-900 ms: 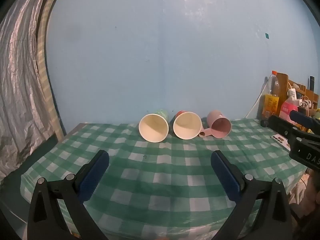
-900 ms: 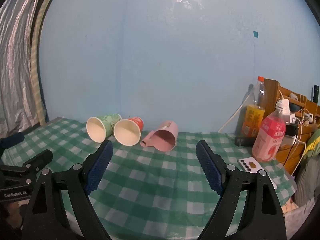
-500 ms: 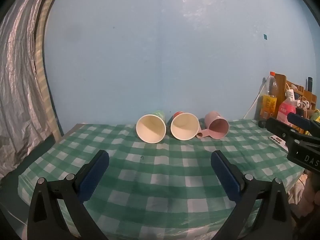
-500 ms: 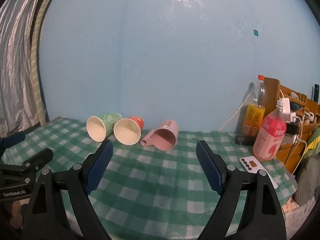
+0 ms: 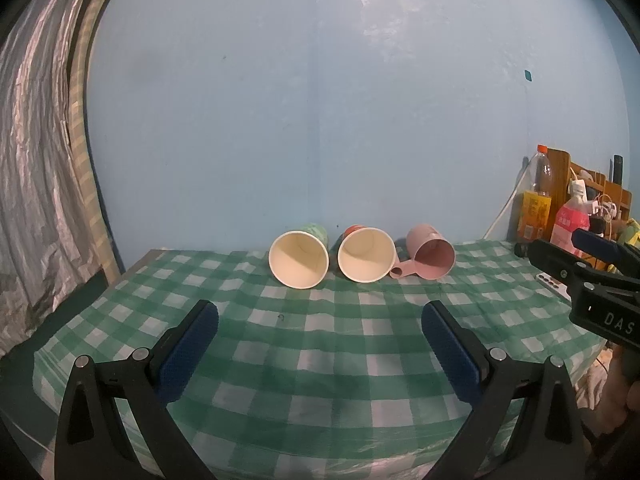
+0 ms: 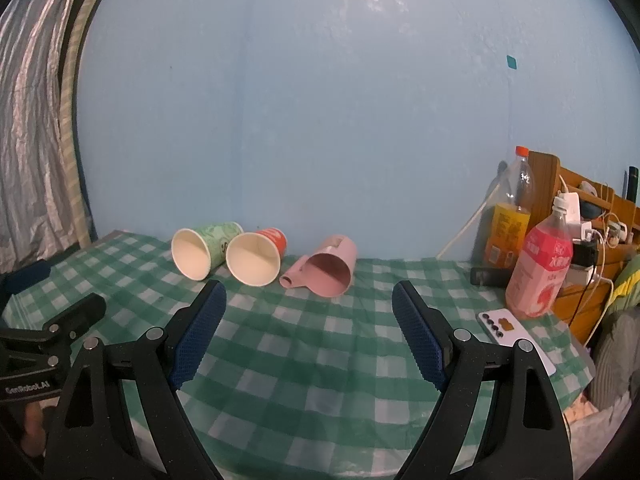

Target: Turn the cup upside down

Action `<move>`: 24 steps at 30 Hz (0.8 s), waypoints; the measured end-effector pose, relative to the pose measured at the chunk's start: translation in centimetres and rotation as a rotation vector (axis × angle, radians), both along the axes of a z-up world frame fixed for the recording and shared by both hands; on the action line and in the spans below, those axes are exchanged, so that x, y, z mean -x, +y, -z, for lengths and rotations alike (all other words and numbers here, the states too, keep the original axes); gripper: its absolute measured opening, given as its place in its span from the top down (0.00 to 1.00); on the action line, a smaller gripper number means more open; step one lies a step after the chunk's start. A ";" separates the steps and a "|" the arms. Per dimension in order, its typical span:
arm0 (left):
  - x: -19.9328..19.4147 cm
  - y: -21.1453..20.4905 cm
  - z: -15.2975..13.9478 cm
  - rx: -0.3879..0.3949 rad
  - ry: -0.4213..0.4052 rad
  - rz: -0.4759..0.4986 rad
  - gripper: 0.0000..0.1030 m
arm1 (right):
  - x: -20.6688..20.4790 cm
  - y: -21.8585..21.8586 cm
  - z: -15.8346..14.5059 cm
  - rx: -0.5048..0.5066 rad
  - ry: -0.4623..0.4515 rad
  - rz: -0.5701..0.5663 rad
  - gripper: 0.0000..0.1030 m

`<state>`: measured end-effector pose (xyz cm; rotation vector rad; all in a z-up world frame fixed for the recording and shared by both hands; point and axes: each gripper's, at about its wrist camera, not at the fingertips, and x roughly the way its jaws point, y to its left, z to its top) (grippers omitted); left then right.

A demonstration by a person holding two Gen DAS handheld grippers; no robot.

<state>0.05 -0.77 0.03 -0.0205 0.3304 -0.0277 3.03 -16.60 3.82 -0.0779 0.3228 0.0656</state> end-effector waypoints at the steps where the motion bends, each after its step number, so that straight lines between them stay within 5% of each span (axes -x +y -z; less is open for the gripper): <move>1: 0.0 0.0 0.0 0.003 0.001 0.002 0.00 | 0.1 -0.1 0.0 0.000 0.001 0.000 0.18; 24: -0.4 0.2 0.1 0.000 0.015 0.011 0.00 | -0.1 -0.4 0.3 0.000 0.013 -0.002 0.18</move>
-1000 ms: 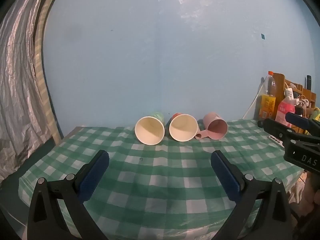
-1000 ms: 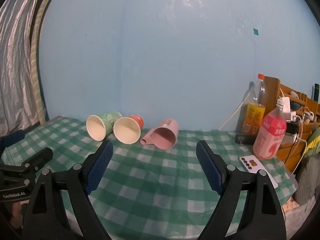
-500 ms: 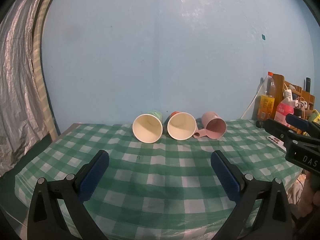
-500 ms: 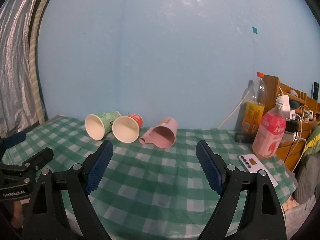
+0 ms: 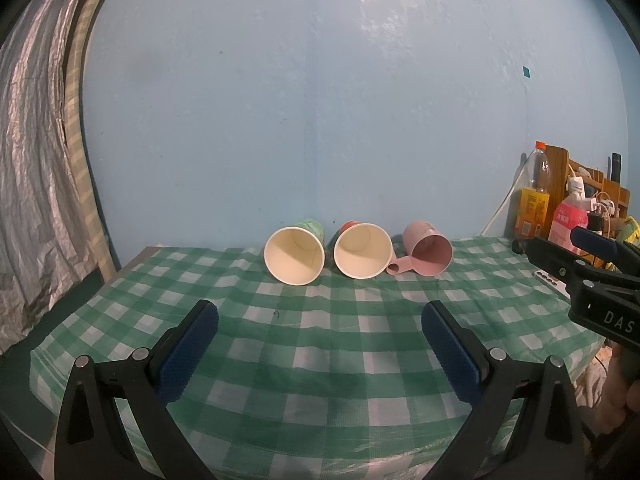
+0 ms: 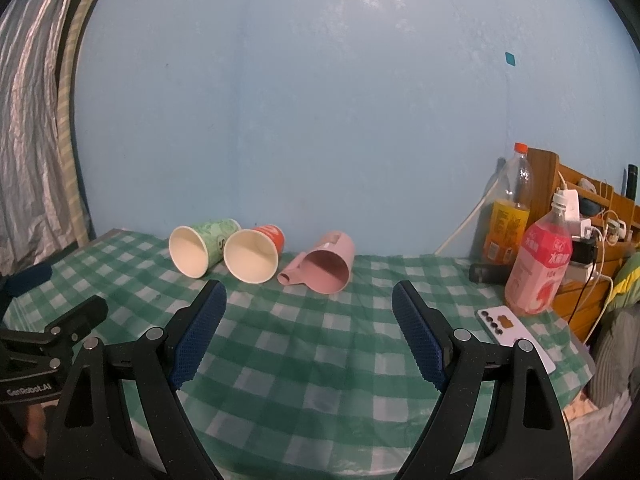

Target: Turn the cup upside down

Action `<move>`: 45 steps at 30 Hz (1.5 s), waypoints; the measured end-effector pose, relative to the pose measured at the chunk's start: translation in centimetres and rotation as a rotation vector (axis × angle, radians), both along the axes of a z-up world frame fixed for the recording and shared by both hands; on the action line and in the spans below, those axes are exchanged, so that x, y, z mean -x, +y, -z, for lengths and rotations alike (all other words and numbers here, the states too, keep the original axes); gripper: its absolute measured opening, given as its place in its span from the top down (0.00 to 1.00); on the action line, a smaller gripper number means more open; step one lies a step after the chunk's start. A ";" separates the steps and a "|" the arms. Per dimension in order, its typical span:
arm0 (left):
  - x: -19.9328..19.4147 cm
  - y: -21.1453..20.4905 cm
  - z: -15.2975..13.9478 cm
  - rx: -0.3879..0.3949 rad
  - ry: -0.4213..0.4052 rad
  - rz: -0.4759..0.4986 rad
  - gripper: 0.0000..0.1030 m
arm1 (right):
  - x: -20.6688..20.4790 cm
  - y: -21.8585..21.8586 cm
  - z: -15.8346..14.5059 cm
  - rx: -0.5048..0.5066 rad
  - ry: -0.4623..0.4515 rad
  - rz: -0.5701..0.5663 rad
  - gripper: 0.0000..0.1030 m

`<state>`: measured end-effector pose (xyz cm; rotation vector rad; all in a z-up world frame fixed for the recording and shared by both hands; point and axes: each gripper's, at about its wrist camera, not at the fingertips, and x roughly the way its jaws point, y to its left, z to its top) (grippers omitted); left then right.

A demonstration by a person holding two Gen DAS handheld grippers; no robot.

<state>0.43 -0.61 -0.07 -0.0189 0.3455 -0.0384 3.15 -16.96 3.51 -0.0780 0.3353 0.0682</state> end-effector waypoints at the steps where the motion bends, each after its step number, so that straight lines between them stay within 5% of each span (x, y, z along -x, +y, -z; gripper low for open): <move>1: -0.1 0.0 0.0 0.001 0.001 0.001 0.00 | 0.0 0.0 0.0 0.000 0.001 0.000 0.18; 45: -0.5 -0.9 0.7 -0.022 0.050 0.015 0.00 | -0.2 -0.2 0.2 -0.002 0.011 0.001 0.18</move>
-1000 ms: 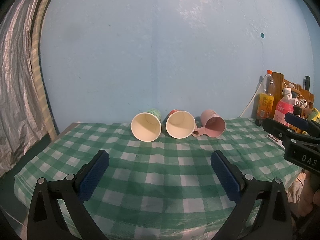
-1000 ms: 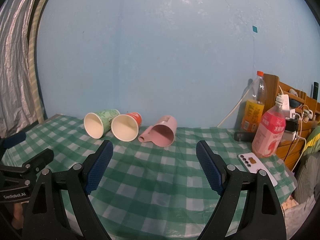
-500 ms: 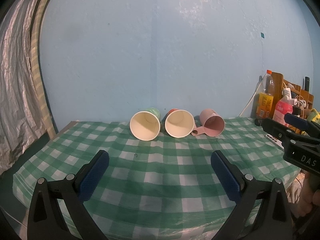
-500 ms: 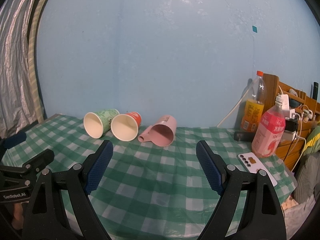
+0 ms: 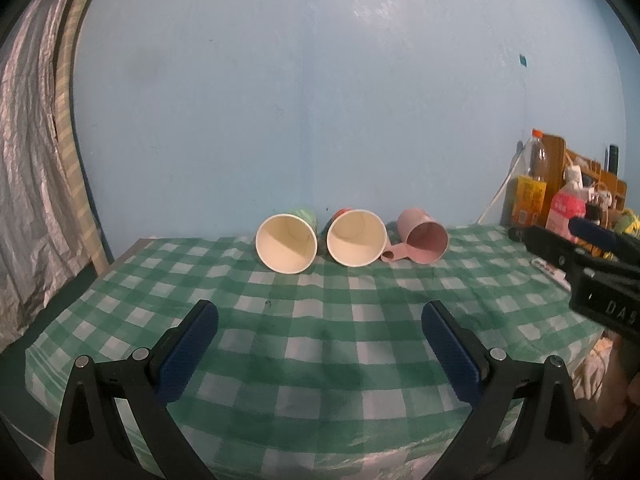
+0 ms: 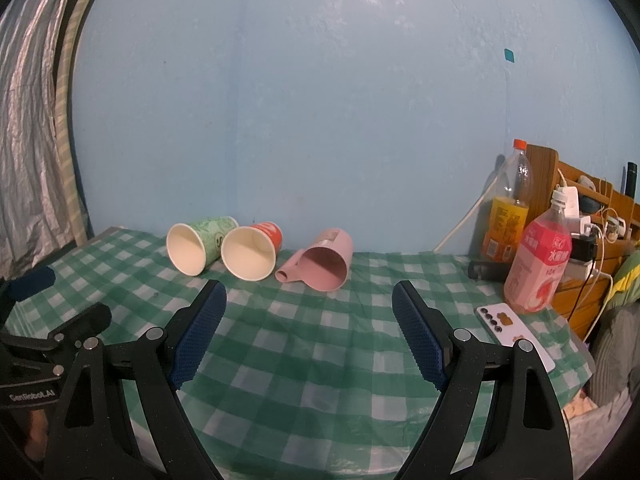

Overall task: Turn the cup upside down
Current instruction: 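Move the right gripper to the pink mug and close on its body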

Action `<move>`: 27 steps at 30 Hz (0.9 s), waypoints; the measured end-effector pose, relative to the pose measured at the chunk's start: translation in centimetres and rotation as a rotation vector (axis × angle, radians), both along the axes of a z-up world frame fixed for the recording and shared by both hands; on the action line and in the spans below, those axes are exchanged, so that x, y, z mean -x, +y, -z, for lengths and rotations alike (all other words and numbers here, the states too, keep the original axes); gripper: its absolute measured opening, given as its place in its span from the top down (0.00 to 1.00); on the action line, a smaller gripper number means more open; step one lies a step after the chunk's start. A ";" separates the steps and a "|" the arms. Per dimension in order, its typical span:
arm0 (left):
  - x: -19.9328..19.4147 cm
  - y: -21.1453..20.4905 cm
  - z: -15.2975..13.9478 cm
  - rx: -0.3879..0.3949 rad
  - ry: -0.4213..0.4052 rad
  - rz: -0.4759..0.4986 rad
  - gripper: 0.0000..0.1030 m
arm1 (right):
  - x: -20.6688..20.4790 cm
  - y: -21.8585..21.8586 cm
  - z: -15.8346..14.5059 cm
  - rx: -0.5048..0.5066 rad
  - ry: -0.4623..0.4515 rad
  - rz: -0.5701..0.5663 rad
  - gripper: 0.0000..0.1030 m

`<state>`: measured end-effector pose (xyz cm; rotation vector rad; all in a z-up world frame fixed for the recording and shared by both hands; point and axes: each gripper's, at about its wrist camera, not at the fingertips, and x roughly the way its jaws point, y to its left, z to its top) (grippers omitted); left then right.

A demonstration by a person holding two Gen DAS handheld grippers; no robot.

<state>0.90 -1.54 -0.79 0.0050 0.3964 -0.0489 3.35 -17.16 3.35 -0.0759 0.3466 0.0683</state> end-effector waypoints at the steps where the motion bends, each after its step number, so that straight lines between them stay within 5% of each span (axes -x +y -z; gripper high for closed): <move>1: -0.1 -0.1 0.0 -0.006 0.006 0.001 0.00 | 0.0 -0.1 0.0 0.001 0.002 -0.002 0.18; 16: -5.7 -2.5 -2.8 -0.050 0.120 0.058 0.00 | -4.4 -4.2 -2.9 -0.049 0.094 0.033 0.18; 20: -8.1 -3.8 -4.0 -0.058 0.151 0.070 0.00 | -6.5 -4.2 -3.6 0.013 0.153 0.009 0.18; 27: -13.1 -7.2 -5.4 -0.112 0.212 0.081 0.00 | -10.9 -6.0 -3.1 -0.031 0.275 -0.024 0.18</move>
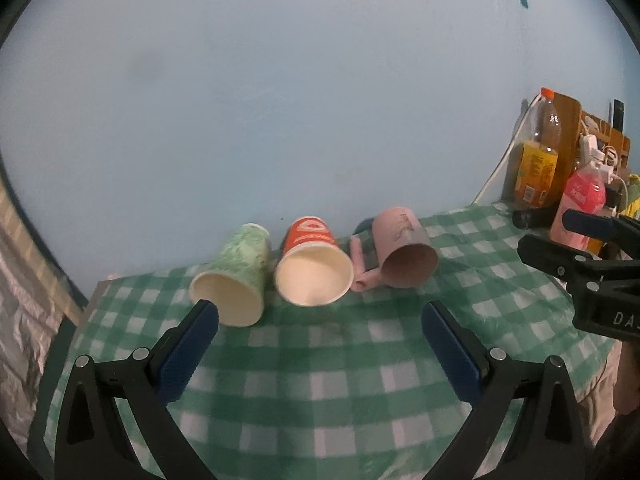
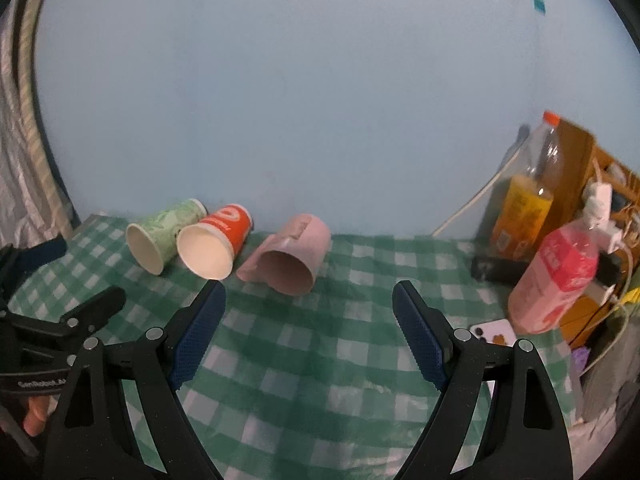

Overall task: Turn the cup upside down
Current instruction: 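Move the right gripper to the pink mug and close on its body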

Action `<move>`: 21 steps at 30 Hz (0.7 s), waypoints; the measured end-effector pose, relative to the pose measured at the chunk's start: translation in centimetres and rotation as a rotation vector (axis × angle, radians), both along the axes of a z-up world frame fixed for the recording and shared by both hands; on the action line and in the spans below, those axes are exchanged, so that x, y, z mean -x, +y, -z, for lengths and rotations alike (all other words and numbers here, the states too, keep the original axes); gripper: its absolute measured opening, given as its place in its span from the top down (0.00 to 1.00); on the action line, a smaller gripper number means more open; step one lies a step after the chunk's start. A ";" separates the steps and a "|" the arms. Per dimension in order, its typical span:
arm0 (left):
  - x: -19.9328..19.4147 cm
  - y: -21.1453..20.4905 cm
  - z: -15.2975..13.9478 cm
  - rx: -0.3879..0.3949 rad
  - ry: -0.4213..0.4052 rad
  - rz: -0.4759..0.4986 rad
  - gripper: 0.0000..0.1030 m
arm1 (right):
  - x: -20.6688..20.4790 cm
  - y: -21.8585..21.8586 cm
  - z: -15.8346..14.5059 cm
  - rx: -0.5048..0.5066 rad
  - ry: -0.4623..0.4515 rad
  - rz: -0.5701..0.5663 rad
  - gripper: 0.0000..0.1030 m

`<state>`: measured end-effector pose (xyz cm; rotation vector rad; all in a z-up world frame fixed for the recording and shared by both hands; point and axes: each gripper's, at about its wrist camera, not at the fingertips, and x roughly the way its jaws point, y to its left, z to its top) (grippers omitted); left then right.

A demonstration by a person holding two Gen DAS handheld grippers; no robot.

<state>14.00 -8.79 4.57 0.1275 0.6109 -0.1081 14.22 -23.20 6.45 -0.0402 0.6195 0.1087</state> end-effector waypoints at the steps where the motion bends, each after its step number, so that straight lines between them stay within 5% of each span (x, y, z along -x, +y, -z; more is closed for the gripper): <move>1: -0.9 -0.5 0.0 -0.003 0.012 0.001 0.00 | -0.8 -0.6 0.0 -0.009 0.024 0.005 0.18; 21: -15.4 -8.4 2.9 -0.010 0.326 0.027 0.00 | -13.6 -7.4 2.3 -0.184 0.313 0.093 0.18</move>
